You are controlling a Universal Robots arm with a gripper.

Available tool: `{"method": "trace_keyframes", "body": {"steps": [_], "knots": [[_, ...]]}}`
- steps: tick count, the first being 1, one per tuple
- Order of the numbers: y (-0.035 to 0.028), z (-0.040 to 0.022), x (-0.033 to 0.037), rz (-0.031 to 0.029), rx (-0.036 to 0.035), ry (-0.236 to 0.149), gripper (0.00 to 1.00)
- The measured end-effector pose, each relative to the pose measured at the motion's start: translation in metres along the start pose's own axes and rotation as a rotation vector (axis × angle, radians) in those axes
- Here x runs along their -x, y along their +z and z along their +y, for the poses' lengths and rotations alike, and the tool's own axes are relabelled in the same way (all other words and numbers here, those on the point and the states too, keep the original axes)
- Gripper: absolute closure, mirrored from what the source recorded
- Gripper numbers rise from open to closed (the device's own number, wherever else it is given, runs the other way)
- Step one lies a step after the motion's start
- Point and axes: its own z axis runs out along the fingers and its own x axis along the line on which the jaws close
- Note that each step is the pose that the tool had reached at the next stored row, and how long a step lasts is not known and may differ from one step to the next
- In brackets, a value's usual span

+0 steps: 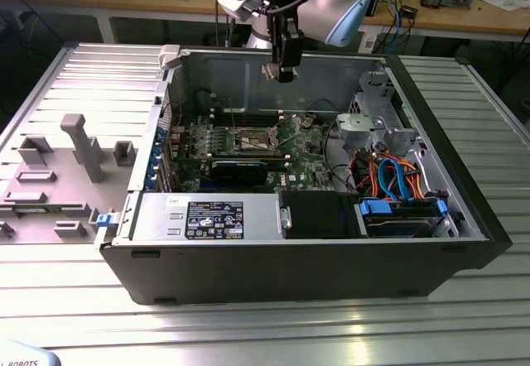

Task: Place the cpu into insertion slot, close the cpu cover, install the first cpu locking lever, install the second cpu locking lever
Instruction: 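Place the cpu into insertion slot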

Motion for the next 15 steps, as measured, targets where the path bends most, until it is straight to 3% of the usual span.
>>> {"method": "trace_keyframes", "body": {"steps": [15], "knots": [[0.0001, 0.0, 0.0, -0.0018, 0.0004, 0.021, 0.46]]}}
